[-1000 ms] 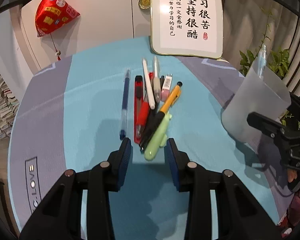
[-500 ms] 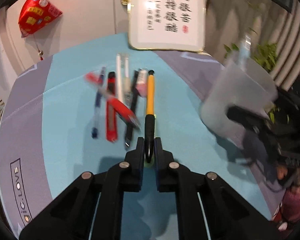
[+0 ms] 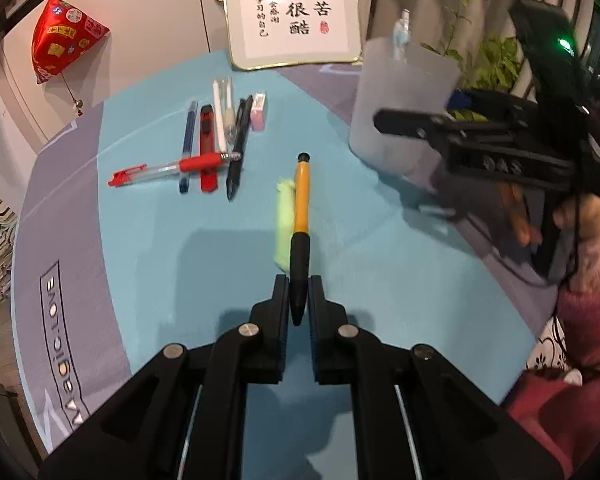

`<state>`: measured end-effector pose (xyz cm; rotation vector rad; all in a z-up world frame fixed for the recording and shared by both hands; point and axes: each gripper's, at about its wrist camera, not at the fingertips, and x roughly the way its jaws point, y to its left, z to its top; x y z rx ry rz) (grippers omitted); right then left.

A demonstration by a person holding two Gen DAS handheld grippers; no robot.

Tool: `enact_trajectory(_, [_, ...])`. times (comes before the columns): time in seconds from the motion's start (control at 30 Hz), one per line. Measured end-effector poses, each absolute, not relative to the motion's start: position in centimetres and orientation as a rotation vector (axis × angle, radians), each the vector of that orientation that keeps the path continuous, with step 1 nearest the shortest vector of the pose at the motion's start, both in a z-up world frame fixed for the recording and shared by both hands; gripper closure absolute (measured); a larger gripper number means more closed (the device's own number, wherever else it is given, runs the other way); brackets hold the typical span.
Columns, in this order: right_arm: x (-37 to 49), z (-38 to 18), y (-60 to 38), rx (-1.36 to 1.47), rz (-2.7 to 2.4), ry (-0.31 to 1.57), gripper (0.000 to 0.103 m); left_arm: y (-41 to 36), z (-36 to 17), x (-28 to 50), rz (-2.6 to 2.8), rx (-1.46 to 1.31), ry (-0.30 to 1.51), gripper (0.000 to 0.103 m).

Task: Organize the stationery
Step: 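Move the left gripper to the yellow pen and grasp it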

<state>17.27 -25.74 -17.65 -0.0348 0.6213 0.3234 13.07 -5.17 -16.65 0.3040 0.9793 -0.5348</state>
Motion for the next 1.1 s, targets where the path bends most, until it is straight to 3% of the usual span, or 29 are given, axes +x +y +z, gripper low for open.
enact_trajectory(0.33, [17.4, -17.8, -25.7, -0.035, 0.322, 0.625, 0.033, -5.8, -18.2, 11.5, -0.583, 0.314, 1.034, 0.093])
enact_trajectory(0.53, [17.3, -17.8, -25.8, -0.038, 0.320, 0.625, 0.033, -8.4, -16.8, 13.6, -0.608, 0.314, 0.941, 0.069])
enact_trajectory(0.83, [17.5, -17.8, -25.9, -0.032, 0.322, 0.627, 0.033, -12.5, -18.8, 16.8, -0.654, 0.370, 1.009, 0.071])
enact_trajectory(0.97, [17.5, -17.8, -25.9, -0.031, 0.321, 0.627, 0.033, -12.4, -18.6, 17.1, -0.653, 0.355, 0.994, 0.092])
enact_trajectory(1.1, [17.5, -17.7, -25.9, -0.032, 0.321, 0.627, 0.033, -11.4, -17.1, 16.3, -0.632, 0.347, 0.954, 0.092])
